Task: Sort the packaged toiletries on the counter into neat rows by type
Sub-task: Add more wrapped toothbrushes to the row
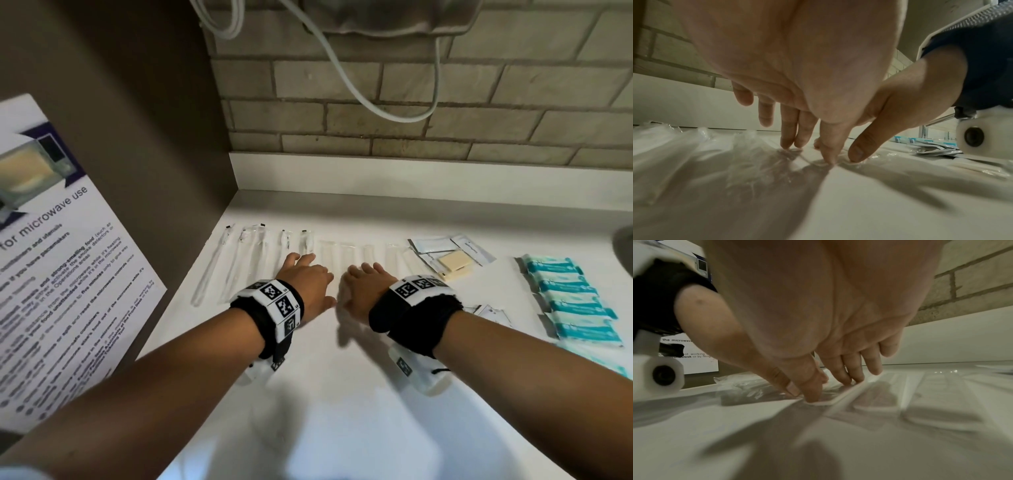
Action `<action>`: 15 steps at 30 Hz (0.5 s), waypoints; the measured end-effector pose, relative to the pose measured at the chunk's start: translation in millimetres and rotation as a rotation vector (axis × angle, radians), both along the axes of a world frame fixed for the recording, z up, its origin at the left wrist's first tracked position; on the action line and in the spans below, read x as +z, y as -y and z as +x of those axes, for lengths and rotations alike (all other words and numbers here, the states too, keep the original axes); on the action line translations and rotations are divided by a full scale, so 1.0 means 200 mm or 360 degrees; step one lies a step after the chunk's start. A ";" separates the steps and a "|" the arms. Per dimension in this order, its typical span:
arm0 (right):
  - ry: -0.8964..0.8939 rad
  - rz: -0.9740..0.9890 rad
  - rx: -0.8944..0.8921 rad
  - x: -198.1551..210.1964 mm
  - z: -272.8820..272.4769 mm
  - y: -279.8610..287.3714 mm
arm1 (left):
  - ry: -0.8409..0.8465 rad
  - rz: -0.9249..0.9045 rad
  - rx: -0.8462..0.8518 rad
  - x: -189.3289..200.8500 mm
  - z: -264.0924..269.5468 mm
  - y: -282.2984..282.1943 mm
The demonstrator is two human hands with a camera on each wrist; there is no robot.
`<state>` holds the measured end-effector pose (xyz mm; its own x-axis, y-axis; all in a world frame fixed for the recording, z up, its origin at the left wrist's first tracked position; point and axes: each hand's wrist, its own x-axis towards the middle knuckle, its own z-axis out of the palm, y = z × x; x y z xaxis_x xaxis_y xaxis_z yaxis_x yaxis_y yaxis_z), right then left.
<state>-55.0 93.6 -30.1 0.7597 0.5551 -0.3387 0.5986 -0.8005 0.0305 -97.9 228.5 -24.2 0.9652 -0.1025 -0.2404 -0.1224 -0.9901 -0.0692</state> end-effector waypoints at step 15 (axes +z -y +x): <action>-0.0034 0.0047 0.0025 0.00 0.02 0.00 | -0.0075 0.0030 0.0005 0.00 0.00 -0.05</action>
<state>-51.7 93.4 -30.3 0.7437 0.5768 -0.3381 0.6113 -0.7914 -0.0056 -98.1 239.0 -24.4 0.9531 -0.0946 -0.2876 -0.1229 -0.9890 -0.0821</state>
